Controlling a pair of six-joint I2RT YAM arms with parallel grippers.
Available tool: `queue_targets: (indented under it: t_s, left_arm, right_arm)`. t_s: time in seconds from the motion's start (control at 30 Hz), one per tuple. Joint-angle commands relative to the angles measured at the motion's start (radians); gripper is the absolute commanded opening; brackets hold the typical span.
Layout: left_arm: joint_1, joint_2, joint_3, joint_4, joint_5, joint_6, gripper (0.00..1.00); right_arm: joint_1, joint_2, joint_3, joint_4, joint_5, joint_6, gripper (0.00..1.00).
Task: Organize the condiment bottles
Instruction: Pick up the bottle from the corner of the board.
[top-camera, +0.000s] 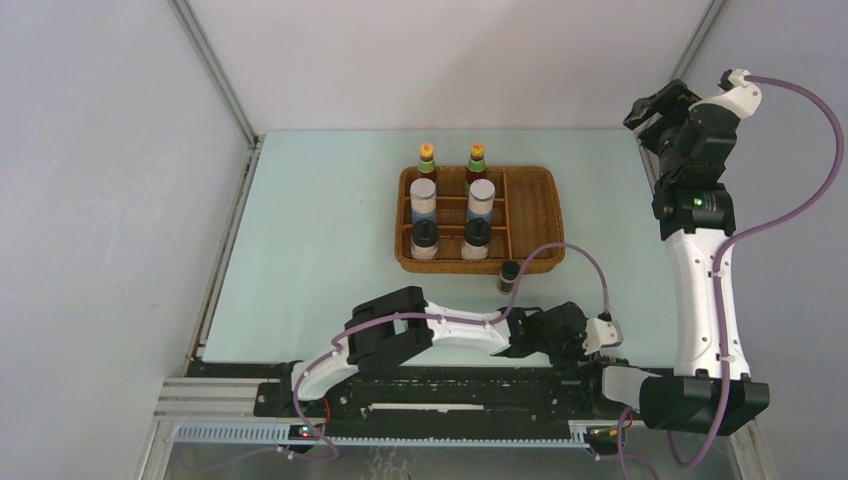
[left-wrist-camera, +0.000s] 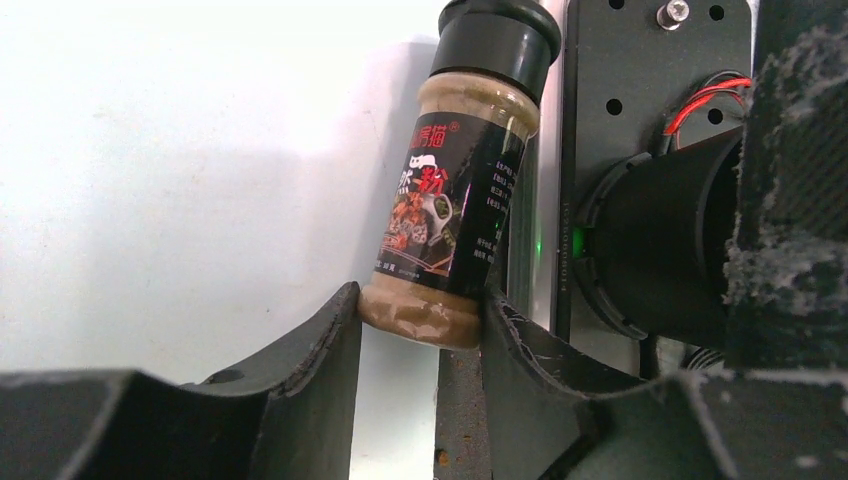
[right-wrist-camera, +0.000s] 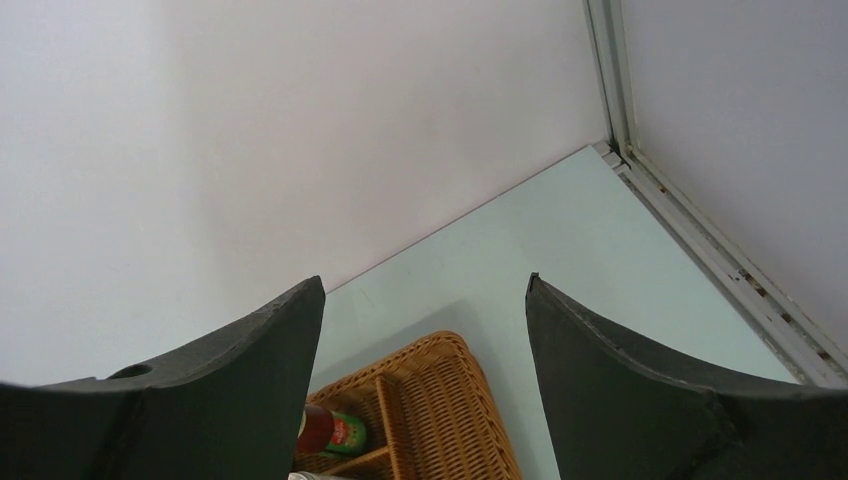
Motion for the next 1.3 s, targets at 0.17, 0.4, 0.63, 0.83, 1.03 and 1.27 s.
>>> queue_targets:
  t_s: [0.17, 0.4, 0.63, 0.83, 1.03, 1.27]
  left_arm:
    - [-0.016, -0.02, -0.022, 0.034, -0.088, -0.002, 0.13]
    - [-0.016, -0.067, -0.092, 0.089, -0.143, -0.004, 0.02]
    - [-0.011, -0.097, -0.129, 0.118, -0.169, -0.004, 0.0]
    - [-0.003, -0.118, -0.154, 0.133, -0.176, -0.003, 0.0]
    - [0.013, -0.15, -0.195, 0.157, -0.214, -0.003, 0.0]
    - [0.023, -0.183, -0.233, 0.18, -0.236, -0.001, 0.0]
  right_arm:
    - [0.024, -0.029, 0.002, 0.028, 0.026, -0.008, 0.82]
    - [0.029, -0.029, 0.005, 0.025, 0.031, -0.014, 0.82]
    - [0.032, -0.029, 0.006, 0.023, 0.033, -0.019, 0.82]
    - [0.032, -0.029, 0.003, 0.023, 0.033, -0.023, 0.82]
    - [0.035, -0.026, 0.0, 0.021, 0.033, -0.024, 0.82]
    - [0.039, -0.027, -0.007, 0.017, 0.036, -0.025, 0.82]
